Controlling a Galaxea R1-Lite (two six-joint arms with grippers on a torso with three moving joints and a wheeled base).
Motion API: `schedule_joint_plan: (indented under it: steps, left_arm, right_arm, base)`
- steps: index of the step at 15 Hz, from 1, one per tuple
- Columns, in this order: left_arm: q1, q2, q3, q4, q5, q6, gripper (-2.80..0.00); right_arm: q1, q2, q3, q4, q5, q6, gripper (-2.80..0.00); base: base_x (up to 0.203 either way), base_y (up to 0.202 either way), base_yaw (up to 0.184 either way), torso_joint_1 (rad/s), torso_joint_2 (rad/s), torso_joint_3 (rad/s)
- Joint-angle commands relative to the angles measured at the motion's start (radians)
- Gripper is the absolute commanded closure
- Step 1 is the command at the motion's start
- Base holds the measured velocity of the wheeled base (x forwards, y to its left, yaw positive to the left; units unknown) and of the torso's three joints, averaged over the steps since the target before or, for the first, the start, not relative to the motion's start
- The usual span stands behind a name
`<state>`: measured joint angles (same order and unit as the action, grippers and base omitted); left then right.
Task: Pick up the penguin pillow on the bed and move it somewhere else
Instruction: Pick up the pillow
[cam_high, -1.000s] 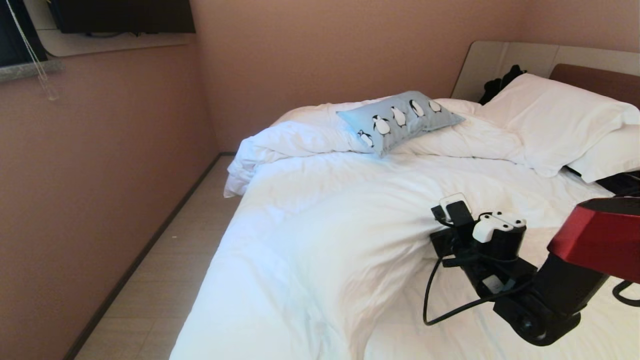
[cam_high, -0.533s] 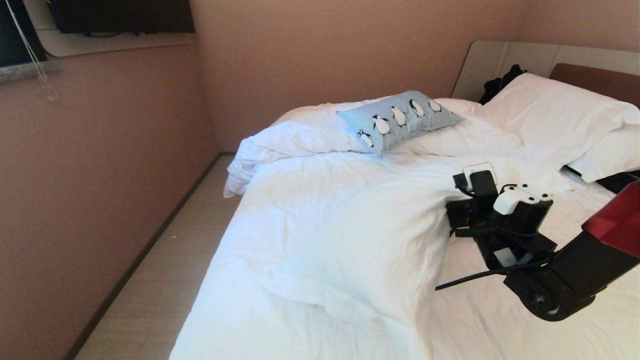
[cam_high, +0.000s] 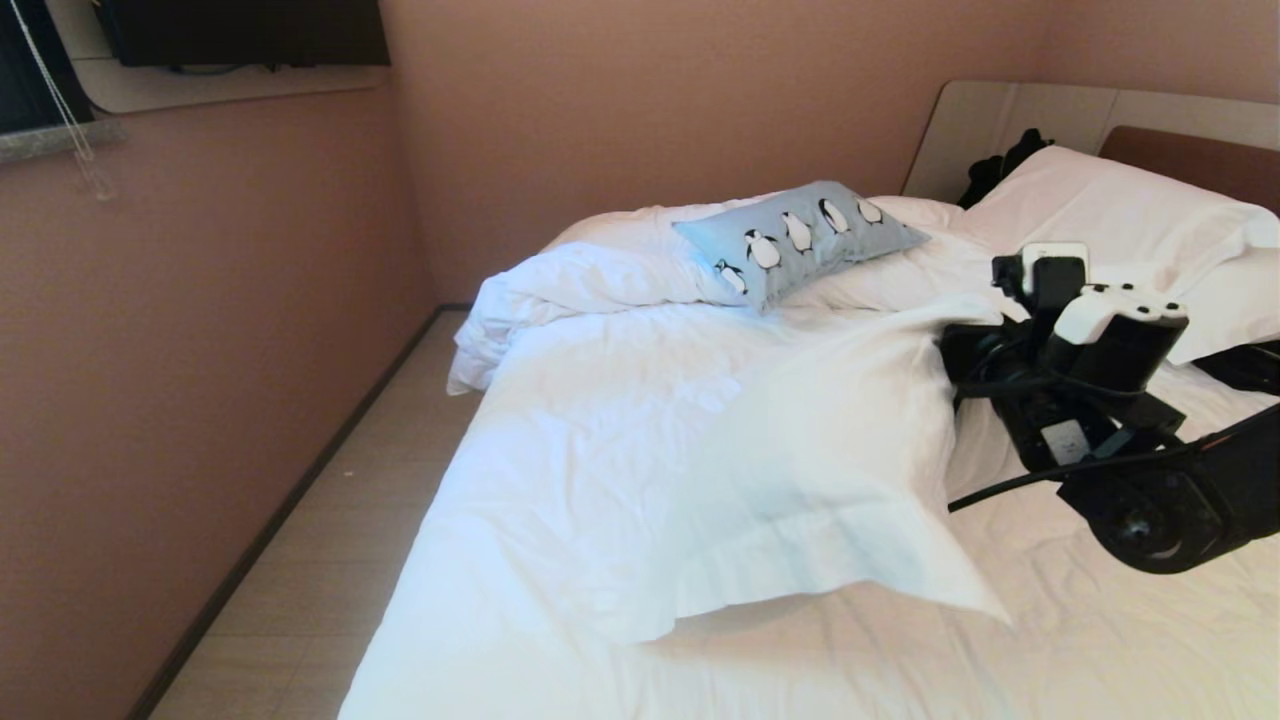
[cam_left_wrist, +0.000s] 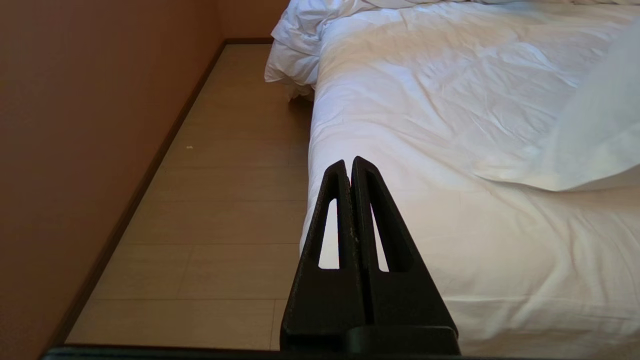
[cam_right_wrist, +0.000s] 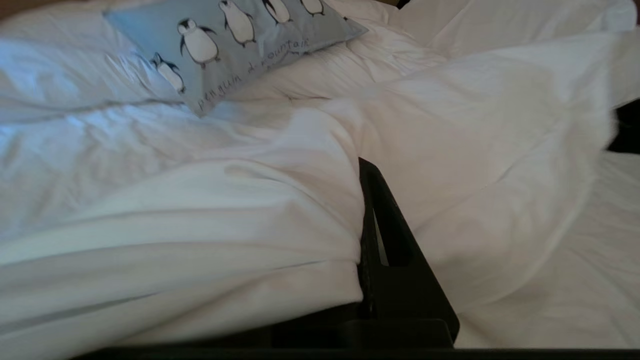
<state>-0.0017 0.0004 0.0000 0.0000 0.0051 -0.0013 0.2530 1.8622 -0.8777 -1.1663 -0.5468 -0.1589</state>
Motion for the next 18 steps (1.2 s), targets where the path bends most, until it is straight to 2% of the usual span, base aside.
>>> schedule_joint_plan:
  steps: [1,5,8,13,18]
  left_arm:
    - [0.0,0.0,0.001,0.0,0.001,0.0,0.0]
    - [0.0,0.0,0.0,0.0,0.001,0.0,0.0]
    - [0.0,0.0,0.0,0.0,0.001,0.0,0.0]
    - [0.0,0.0,0.0,0.0,0.001,0.0,0.0]
    - [0.0,0.0,0.0,0.0,0.001,0.0,0.0]
  right_arm:
    - [-0.013,-0.076,-0.057,0.456,0.052,0.272,0.0]
    - [-0.039,-0.116,-0.169,0.73,0.168,0.484,0.0]
    - [-0.055,-0.127,-0.228,0.832,0.19,0.568,0.0]
    - [-0.063,-0.192,-0.281,0.923,0.202,0.638,0.0]
    - [-0.063,-0.245,-0.285,0.929,0.203,0.647,0.0]
  base:
    - [0.0,0.0,0.0,0.0,0.0,0.0]
    - [0.0,0.0,0.0,0.0,0.0,0.0]
    - [0.0,0.0,0.0,0.0,0.0,0.0]
    - [0.0,0.0,0.0,0.0,0.0,0.0]
    - [0.0,0.0,0.0,0.0,0.0,0.0]
